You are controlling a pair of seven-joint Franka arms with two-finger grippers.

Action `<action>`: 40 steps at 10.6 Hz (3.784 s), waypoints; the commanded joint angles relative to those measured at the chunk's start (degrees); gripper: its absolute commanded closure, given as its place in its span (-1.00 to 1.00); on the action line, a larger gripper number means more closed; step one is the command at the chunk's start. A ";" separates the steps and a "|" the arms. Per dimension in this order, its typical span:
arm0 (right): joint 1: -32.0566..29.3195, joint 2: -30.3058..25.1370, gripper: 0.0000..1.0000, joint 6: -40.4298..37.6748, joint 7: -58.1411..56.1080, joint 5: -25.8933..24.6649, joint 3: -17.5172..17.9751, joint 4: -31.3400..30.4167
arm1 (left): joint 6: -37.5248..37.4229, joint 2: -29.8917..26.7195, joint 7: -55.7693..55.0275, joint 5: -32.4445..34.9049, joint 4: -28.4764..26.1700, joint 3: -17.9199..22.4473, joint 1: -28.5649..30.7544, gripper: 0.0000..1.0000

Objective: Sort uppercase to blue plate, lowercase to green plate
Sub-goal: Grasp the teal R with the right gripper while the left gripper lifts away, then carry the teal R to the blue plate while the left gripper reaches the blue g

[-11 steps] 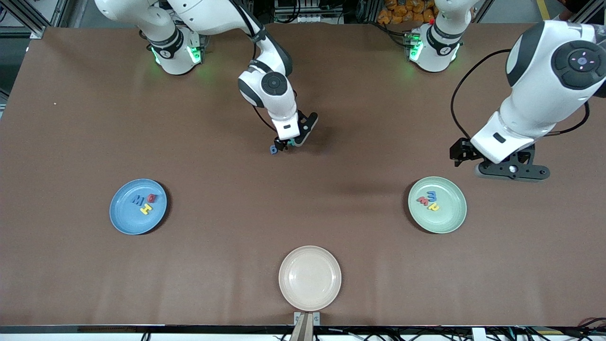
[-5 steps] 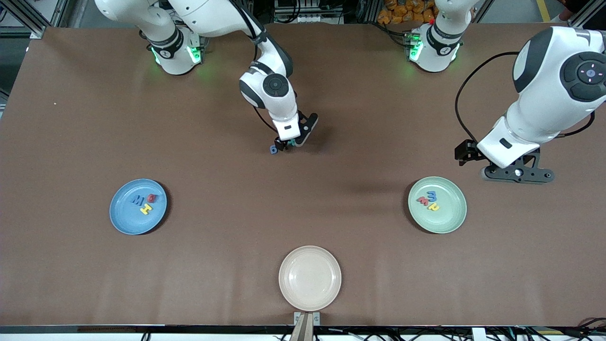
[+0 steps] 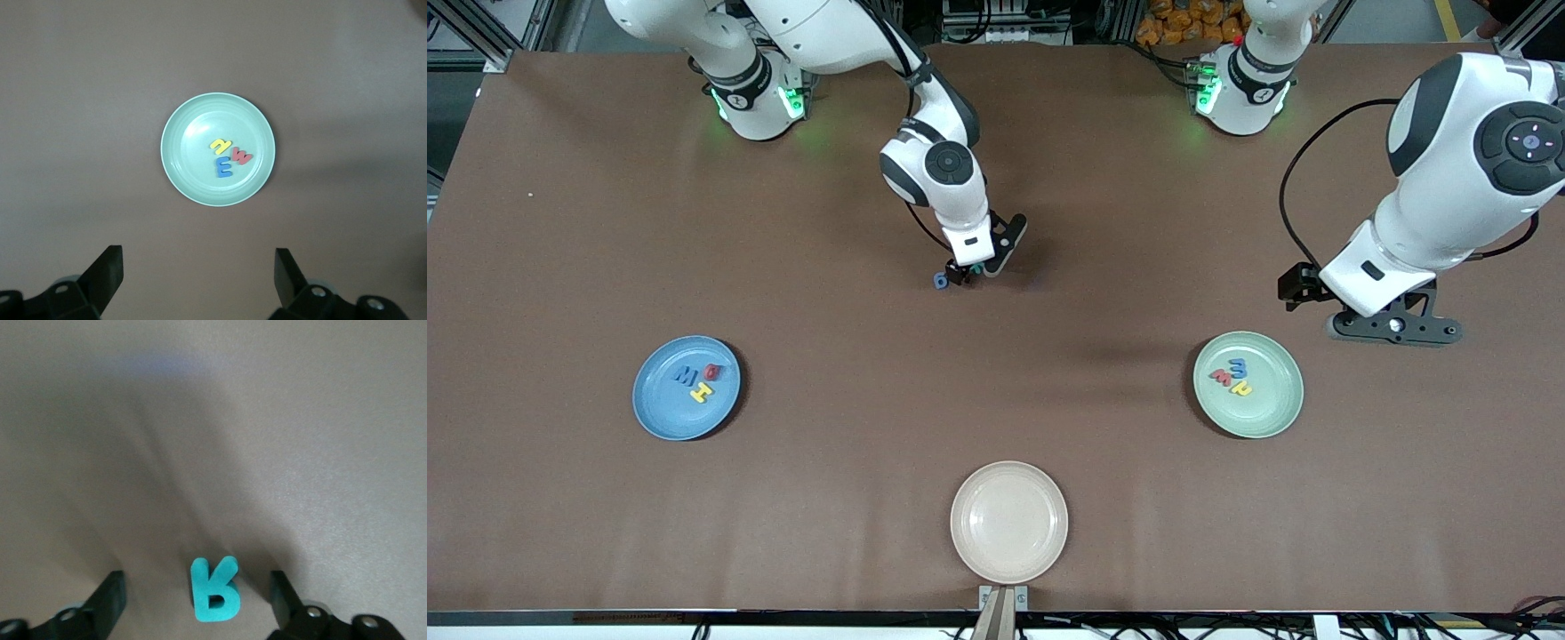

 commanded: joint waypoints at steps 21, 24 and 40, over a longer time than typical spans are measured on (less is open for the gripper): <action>-30.32 -13.31 1.00 -20.80 -0.21 -10.78 -12.79 6.23 | 11.70 23.72 -57.92 3.40 7.79 1.60 -39.46 -1.00; -32.94 -12.96 1.00 -20.88 -2.30 -11.97 -13.79 5.10 | 12.31 32.03 -72.91 5.72 20.66 20.69 -63.86 -1.00; -36.38 -18.30 -1.00 -29.11 -2.32 -6.11 -13.26 4.74 | 22.43 44.25 -57.29 -0.52 27.45 33.87 -79.24 -1.00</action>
